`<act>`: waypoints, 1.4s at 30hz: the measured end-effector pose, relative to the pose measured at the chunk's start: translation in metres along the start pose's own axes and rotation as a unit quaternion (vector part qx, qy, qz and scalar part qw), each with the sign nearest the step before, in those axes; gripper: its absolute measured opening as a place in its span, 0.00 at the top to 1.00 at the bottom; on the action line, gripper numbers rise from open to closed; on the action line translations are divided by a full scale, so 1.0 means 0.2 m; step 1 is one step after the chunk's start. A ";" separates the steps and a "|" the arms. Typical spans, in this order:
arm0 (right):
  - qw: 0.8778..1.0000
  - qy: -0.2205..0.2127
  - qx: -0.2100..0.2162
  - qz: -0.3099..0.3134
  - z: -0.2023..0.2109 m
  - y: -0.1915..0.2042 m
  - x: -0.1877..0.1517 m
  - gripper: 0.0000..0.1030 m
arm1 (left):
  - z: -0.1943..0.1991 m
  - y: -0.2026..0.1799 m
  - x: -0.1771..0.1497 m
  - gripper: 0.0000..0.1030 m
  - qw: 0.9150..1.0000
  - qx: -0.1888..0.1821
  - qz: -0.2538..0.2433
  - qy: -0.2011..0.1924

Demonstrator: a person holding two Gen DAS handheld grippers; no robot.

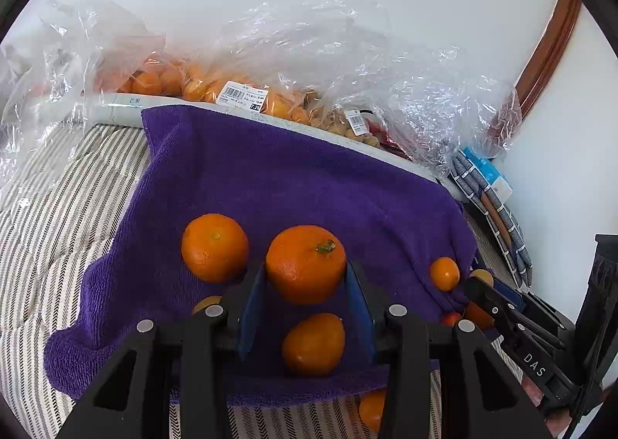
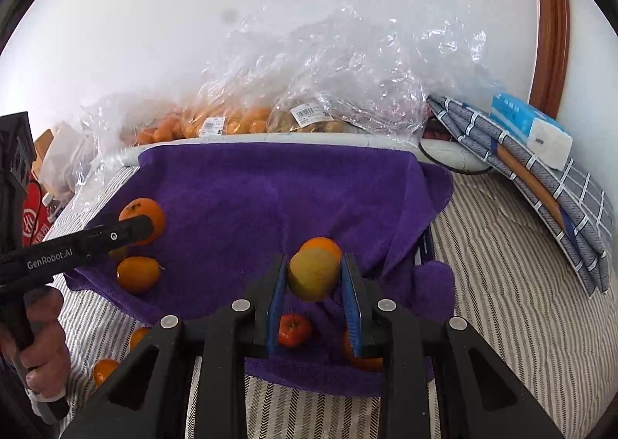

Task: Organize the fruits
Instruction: 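Carry the green-yellow fruit to the towel while the left carries an orange there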

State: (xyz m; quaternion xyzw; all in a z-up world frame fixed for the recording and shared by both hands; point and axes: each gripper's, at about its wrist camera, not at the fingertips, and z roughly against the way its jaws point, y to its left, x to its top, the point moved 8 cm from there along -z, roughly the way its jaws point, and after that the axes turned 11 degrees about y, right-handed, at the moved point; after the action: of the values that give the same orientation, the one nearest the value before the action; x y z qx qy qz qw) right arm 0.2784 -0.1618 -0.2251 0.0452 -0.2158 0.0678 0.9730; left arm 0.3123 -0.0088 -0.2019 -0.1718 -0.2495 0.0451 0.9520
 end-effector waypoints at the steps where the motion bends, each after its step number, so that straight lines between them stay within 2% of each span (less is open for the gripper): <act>1: 1.000 0.002 0.000 -0.001 -0.01 0.00 0.00 0.73 | 0.00 0.00 0.00 0.61 1.000 0.000 0.001 -0.001; 5: 1.000 0.011 -0.003 0.001 -0.04 0.00 -0.01 0.73 | 0.00 0.00 -0.01 0.61 1.000 -0.006 0.003 0.003; 15: 1.000 0.023 0.004 -0.006 -0.05 -0.01 -0.02 0.73 | -0.02 -0.01 -0.02 0.61 1.000 0.013 -0.005 0.009; 26: 1.000 0.017 0.001 0.002 -0.03 0.00 -0.03 0.71 | -0.02 -0.01 -0.02 0.61 1.000 0.019 -0.010 0.007; 28: 1.000 0.009 0.000 0.006 -0.01 0.00 -0.03 0.63 | -0.01 -0.01 -0.02 0.61 1.000 0.022 -0.011 0.005; 31: 1.000 -0.008 0.005 0.005 0.03 0.00 -0.01 0.58 | 0.01 -0.01 -0.01 0.60 1.000 0.022 -0.011 -0.010; 37: 1.000 -0.017 0.004 -0.017 0.15 -0.01 0.01 0.58 | 0.08 0.00 0.00 0.55 0.999 0.011 -0.003 -0.030; 42: 1.000 -0.028 -0.006 -0.007 0.31 0.08 -0.03 0.58 | 0.15 0.03 -0.04 0.55 0.999 0.013 0.003 -0.045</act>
State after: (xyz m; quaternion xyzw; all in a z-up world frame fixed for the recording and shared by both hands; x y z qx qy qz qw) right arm 0.2449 -0.1543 -0.1717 0.0426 -0.2429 0.0584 0.9674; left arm 0.2915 0.0042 -0.1837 -0.1581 -0.2905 0.0587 0.9419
